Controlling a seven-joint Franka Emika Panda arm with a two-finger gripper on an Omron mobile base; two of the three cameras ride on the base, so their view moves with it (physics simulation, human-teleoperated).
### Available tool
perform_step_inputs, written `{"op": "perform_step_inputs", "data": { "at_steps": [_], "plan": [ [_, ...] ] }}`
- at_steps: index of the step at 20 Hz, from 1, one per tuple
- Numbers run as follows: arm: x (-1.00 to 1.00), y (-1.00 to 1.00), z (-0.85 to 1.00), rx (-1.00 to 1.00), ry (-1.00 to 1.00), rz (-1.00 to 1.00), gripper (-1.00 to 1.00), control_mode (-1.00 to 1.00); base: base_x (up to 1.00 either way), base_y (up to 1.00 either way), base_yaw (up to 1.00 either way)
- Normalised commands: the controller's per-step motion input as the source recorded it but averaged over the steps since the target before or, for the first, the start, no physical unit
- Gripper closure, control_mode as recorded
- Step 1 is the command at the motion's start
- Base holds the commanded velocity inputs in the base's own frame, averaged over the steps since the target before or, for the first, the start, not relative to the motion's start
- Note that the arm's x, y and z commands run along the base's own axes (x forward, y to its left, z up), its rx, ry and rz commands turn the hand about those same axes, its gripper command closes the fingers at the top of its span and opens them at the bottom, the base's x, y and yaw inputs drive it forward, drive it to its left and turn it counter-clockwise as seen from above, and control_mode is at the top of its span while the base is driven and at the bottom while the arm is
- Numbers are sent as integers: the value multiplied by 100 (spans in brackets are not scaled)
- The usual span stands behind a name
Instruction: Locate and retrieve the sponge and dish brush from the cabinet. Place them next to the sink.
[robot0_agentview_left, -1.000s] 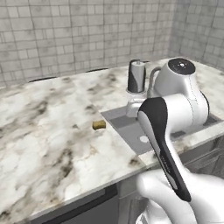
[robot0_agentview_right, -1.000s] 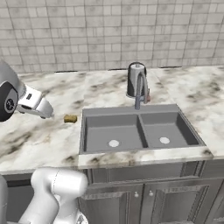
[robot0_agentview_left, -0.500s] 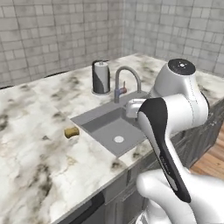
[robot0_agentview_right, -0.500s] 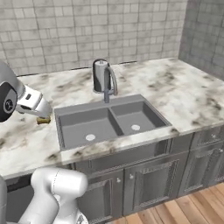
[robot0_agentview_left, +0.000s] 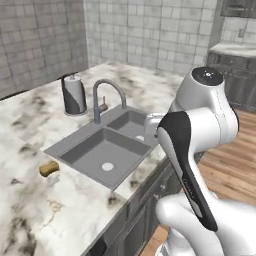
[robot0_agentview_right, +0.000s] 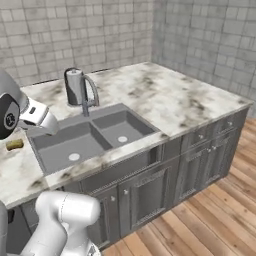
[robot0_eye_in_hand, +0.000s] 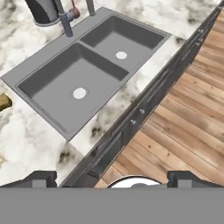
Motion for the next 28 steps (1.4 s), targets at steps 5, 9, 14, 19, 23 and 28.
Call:
{"op": "perform_step_inputs", "data": {
  "at_steps": [5,9,14,19,23,28],
  "plan": [
    [0,0,0,0,0,0,-100,100,0,-2,-49],
    [0,0,0,0,0,0,-100,100,0,0,-50],
    [0,0,0,0,0,0,-100,100,0,0,-50],
    [0,0,0,0,0,0,-100,100,0,0,-50],
    [0,0,0,0,0,0,-100,100,0,0,-50],
    [0,0,0,0,0,0,-100,100,0,0,-49]
  ]
}}
